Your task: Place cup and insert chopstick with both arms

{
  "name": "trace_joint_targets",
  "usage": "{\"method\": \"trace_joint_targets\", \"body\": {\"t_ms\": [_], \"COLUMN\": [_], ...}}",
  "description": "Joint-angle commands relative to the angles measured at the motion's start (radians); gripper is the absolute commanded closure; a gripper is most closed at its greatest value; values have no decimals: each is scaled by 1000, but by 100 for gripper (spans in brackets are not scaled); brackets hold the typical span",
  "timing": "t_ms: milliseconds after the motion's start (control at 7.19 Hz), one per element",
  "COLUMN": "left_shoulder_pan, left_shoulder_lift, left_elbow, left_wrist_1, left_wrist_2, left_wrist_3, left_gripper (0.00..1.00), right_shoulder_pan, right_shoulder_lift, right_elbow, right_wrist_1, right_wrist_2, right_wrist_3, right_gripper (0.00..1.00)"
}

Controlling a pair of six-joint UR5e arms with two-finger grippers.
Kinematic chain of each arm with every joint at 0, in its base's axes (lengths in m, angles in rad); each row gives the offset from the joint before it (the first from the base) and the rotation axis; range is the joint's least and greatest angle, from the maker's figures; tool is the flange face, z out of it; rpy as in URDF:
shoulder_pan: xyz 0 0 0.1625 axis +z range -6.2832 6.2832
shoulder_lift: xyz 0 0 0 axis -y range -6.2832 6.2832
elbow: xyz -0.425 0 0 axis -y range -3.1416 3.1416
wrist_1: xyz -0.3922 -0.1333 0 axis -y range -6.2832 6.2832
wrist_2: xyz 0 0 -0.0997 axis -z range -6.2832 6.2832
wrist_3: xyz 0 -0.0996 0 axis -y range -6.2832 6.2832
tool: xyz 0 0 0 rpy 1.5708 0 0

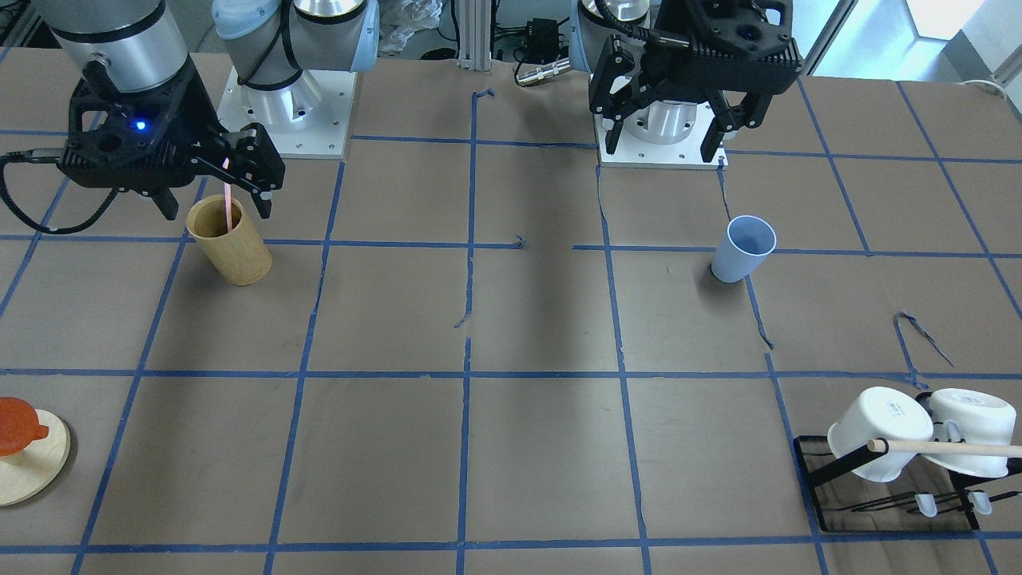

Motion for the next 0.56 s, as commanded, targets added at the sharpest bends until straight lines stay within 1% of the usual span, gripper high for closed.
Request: {"method": "trace_joint_targets", "body": {"t_ms": [0, 417], "left_shoulder_pan": [0, 0], "left_shoulder_lift": [1, 1], "left_elbow": [0, 0], "left_wrist_1": [0, 0], "left_wrist_2": [0, 0], "left_wrist_3": [0, 0], "left_gripper": [0, 0], "right_shoulder_pan": [0, -2], "right_shoulder_lift": [-1, -10], "right_elbow": [2, 4], "right_wrist_1": [-2, 13], "right_wrist_2": [0, -9], "right_wrist_3": [0, 2], "right_gripper": [0, 0]}}
